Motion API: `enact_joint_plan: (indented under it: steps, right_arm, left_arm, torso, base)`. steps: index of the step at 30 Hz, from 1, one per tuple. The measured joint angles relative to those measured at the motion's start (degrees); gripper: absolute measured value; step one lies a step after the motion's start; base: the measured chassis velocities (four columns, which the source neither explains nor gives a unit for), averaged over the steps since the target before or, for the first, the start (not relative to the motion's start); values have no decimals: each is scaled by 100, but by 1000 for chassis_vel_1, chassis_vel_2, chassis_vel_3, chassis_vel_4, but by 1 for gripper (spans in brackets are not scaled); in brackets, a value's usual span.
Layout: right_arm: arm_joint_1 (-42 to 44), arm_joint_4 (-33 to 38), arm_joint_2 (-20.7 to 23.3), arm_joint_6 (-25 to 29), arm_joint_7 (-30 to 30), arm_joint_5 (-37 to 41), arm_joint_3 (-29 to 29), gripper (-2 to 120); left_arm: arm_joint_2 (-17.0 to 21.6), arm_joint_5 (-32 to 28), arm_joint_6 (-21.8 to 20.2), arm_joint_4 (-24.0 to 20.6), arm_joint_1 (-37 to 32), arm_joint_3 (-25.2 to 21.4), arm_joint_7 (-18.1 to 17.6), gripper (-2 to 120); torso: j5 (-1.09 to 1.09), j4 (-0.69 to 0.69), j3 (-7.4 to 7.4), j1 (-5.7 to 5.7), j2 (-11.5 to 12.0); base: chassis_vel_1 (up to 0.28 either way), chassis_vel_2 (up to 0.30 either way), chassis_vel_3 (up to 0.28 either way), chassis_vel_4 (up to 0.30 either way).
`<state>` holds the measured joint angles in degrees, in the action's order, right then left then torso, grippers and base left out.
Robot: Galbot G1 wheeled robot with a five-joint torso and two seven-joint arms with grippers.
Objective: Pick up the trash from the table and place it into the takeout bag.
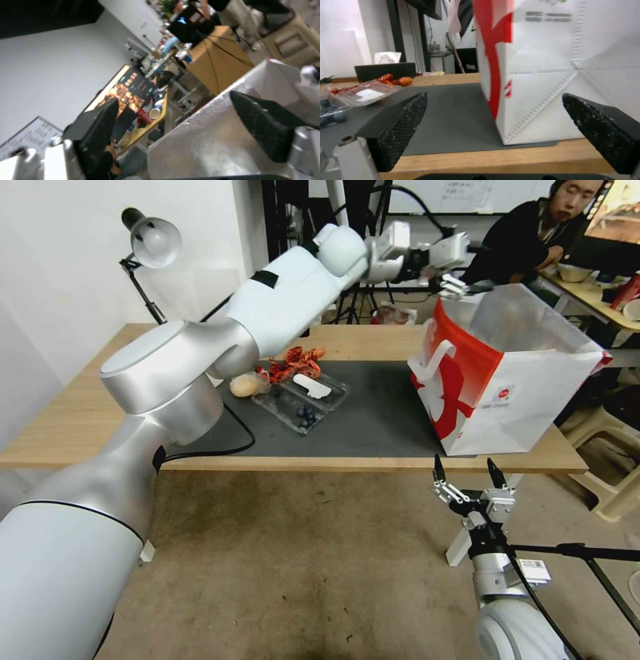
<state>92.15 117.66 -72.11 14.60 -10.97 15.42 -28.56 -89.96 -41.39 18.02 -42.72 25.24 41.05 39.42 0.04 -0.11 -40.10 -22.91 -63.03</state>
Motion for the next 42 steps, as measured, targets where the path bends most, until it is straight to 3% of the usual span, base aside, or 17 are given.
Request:
enact_joint_plan:
  steps: [1, 4, 8, 12, 19, 22, 23, 25, 26, 29, 38, 41, 42]
  right_arm:
    - [0, 0, 0, 0, 0, 0, 0, 100]
    - [-13, 0, -4, -6, 1, -9, 13, 100]
    - [-14, 1, 2, -14, 2, -12, 17, 100]
    - [-12, 5, 11, -23, 2, -13, 18, 100]
    - [-14, 22, 12, -46, 0, -23, 28, 100]
    - [-14, 36, 10, -60, -2, -26, 37, 100]
    - [-14, 36, 10, -60, -2, -26, 37, 100]
    - [-22, 38, 4, -63, -4, -32, 47, 100]
    - [-22, 38, 4, -63, -4, -32, 47, 100]
    - [-47, 37, -4, -67, -4, -48, 78, 100]
    - [-107, -2, -30, -89, -3, -76, 138, 100]
    - [-128, -6, -29, -117, -3, -82, 163, 100]
    - [-128, -6, -29, -117, -3, -82, 163, 100]
  left_arm:
    - [0, 0, 0, 0, 0, 0, 0, 87]
    - [546, -258, -86, -236, -233, -97, -327, 98]
    - [1001, -465, -137, -425, -461, -239, -585, 100]
    - [1339, -632, -258, -656, -660, -341, -804, 100]
    - [1996, -1060, -607, -1457, -1093, -375, -1452, 100]
    - [2578, -1353, -908, -2231, -1528, -520, -2227, 100]
    - [2578, -1353, -908, -2231, -1528, -520, -2227, 100]
    - [3010, -1529, -1101, -2734, -1865, -699, -2794, 100]
    - [3010, -1529, -1101, -2734, -1865, -699, -2794, 100]
    - [3569, -1672, -1299, -3355, -2426, -1096, -3272, 100]
    - [4131, -1628, -1533, -4225, -3538, -2097, -3852, 100]
    - [4357, -1426, -1777, -4813, -4424, -2922, -4177, 100]
    - [4357, -1426, -1777, -4813, -4424, -2922, -4177, 100]
  torso:
    - [0, 0, 0, 0, 0]
    - [-4, 12, -1, -1, 0]
    - [-7, 17, -1, -1, 1]
    - [-8, 15, -1, -1, 0]
    - [-4, 10, -1, -1, 0]
    - [-5, 11, -1, -1, 0]
    - [-5, 11, -1, -1, 0]
    - [-6, 11, -1, -1, 0]
    - [-6, 11, -1, -1, 0]
    - [-5, 13, 0, -1, 0]
    - [-5, 9, 0, -1, 0]
    - [-4, 11, 0, -1, 0]
    - [-4, 11, 0, -1, 0]
  base:
    - [0, 0, 0, 0]
    - [0, 0, 0, 0]
    - [0, 0, 0, 0]
    - [0, 0, 0, 0]
    - [0, 0, 0, 0]
    - [0, 0, 0, 0]
    - [0, 0, 0, 0]
    - [0, 0, 0, 0]
    - [0, 0, 0, 0]
    - [0, 0, 0, 0]
    - [0, 0, 0, 0]
    - [0, 0, 0, 0]
    - [0, 0, 0, 0]
